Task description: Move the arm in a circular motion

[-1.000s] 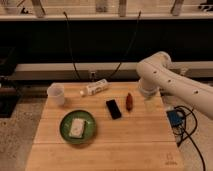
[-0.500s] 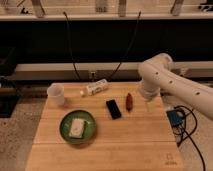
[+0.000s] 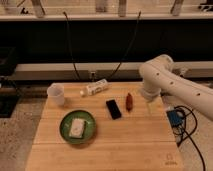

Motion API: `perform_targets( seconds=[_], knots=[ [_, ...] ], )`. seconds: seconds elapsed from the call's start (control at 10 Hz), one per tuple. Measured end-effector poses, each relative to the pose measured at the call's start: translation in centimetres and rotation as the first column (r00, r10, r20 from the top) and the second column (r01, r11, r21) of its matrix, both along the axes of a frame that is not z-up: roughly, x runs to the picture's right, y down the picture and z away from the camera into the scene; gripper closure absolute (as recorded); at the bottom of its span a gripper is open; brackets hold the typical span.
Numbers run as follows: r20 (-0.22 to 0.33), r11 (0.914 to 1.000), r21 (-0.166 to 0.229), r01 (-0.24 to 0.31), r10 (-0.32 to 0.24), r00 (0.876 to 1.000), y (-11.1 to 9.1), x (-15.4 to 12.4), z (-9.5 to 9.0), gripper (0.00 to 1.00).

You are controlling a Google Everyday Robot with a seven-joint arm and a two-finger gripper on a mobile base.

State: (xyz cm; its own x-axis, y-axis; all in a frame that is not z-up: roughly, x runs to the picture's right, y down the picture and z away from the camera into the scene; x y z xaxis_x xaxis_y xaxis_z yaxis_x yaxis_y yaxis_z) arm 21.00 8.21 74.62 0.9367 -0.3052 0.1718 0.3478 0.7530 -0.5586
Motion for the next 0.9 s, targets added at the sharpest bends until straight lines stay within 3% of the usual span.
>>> perform_targets(
  seconds=[0.9],
  knots=[
    [0.037,0.9989,-0.014,0.046,-0.045,0.998,0.4,-1.1,0.4,0.20]
  ],
)
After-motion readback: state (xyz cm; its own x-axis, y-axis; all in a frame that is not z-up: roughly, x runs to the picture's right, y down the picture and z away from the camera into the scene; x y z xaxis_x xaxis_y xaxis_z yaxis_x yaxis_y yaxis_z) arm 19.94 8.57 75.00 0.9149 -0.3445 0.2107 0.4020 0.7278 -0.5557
